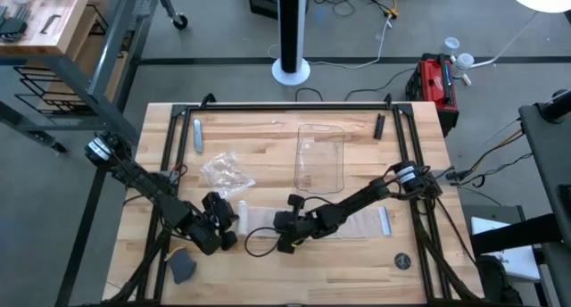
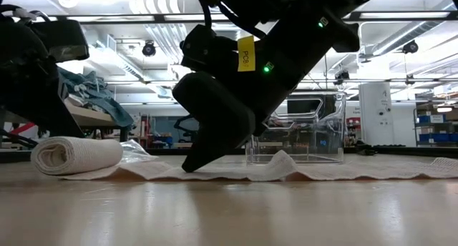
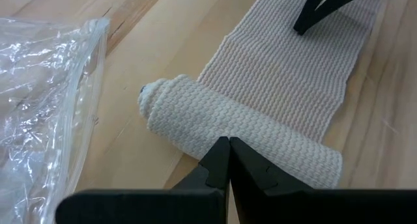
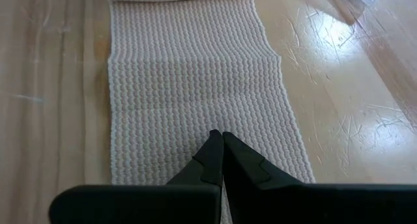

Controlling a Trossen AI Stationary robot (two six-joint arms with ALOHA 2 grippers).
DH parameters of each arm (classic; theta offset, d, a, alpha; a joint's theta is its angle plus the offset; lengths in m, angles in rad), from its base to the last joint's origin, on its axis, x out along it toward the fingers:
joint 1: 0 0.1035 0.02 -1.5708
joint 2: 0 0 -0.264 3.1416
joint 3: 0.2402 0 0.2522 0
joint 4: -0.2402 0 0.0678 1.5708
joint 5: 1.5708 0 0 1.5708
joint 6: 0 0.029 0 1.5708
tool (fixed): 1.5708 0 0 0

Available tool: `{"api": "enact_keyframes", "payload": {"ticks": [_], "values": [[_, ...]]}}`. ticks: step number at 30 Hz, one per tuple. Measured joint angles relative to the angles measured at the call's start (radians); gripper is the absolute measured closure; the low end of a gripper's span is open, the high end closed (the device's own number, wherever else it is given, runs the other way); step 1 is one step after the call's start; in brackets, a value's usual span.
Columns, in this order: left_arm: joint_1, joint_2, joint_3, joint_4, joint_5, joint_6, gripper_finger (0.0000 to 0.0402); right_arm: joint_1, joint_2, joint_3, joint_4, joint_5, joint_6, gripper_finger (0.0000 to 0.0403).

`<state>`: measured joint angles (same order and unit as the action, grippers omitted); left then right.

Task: Roll bandage
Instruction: Roll the brown bandage

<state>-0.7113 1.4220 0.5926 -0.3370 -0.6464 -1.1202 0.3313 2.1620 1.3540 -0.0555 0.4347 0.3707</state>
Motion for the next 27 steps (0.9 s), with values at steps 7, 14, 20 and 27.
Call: {"api": "enact_keyframes", "payload": {"ticks": [7,14,20,27], "values": [[0.0,0.0,0.0,0.009,0.0,0.002,0.0401,0.0,0.0,0.0,-0.014,-0.014,0.023,0.0403],[0.0,0.0,0.0,0.028,-0.001,0.019,0.0401,0.0,0.0,0.0,-0.017,-0.016,0.023,0.0403],[0.01,0.0,0.0,0.048,-0.001,0.049,0.0401,0.0,-0.001,0.0,-0.02,-0.018,0.023,0.0403],[0.023,0.0,0.0,0.058,-0.001,0.064,0.0401,0.0,-0.001,0.0,-0.022,-0.019,0.023,0.0403]]}}
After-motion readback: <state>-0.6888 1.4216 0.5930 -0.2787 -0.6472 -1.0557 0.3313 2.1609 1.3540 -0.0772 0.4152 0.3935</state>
